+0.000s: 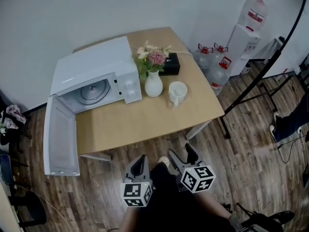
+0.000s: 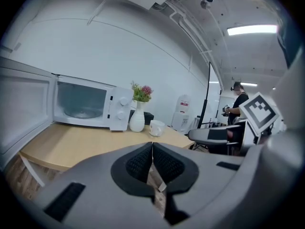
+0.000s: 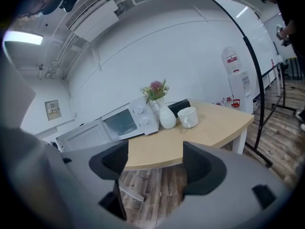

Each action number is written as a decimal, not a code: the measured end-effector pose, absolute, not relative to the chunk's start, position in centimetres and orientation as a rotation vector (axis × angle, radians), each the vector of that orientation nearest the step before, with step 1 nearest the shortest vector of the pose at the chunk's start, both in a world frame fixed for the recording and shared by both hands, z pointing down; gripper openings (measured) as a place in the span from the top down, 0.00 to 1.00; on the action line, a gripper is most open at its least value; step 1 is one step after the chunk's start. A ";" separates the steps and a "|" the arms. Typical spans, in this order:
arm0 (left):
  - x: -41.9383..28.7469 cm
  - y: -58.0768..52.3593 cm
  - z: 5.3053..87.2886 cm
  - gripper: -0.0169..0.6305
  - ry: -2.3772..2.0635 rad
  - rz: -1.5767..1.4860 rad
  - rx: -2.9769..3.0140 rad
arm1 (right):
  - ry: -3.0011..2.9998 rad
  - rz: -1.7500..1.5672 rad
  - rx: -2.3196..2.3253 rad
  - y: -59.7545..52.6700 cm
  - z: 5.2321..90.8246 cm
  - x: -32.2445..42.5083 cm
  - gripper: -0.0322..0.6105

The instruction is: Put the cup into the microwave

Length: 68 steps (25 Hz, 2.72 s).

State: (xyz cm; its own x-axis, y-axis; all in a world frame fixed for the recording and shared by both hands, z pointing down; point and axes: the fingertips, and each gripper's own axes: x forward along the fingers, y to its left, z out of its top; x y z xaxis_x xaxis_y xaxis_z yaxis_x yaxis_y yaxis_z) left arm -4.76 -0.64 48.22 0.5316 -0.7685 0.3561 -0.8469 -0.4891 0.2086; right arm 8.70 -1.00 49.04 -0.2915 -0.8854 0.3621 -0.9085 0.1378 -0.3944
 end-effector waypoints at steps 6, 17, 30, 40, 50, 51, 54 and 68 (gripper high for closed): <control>-2.7 -4.3 48.1 0.97 -1.281 0.318 2.451 | -2.241 0.812 1.969 -4.6 49.3 11.6 0.35; -0.6 -11.1 49.4 0.97 -1.206 0.367 2.468 | -2.128 0.781 2.125 -12.0 50.2 14.9 0.30; 3.8 -19.4 50.6 0.97 -1.094 0.393 2.497 | -2.058 0.803 2.160 -19.0 52.8 17.8 0.30; 5.7 -23.0 50.8 0.96 -1.067 0.395 2.515 | -2.021 0.780 2.146 -22.2 54.2 18.6 0.30; 5.2 -23.9 50.0 0.97 -1.081 0.374 2.524 | -2.002 0.749 2.151 -24.2 55.4 17.8 0.30; 5.1 -23.9 50.0 0.97 -1.076 0.375 2.524 | -1.996 0.735 2.151 -24.5 55.6 17.7 0.30; 5.2 -24.0 50.4 0.97 -1.053 0.382 2.528 | -1.980 0.681 2.164 -25.4 56.1 17.5 0.30; 6.3 -25.3 51.6 0.97 -0.930 0.384 2.526 | -1.906 0.509 2.252 -28.9 57.5 18.4 0.27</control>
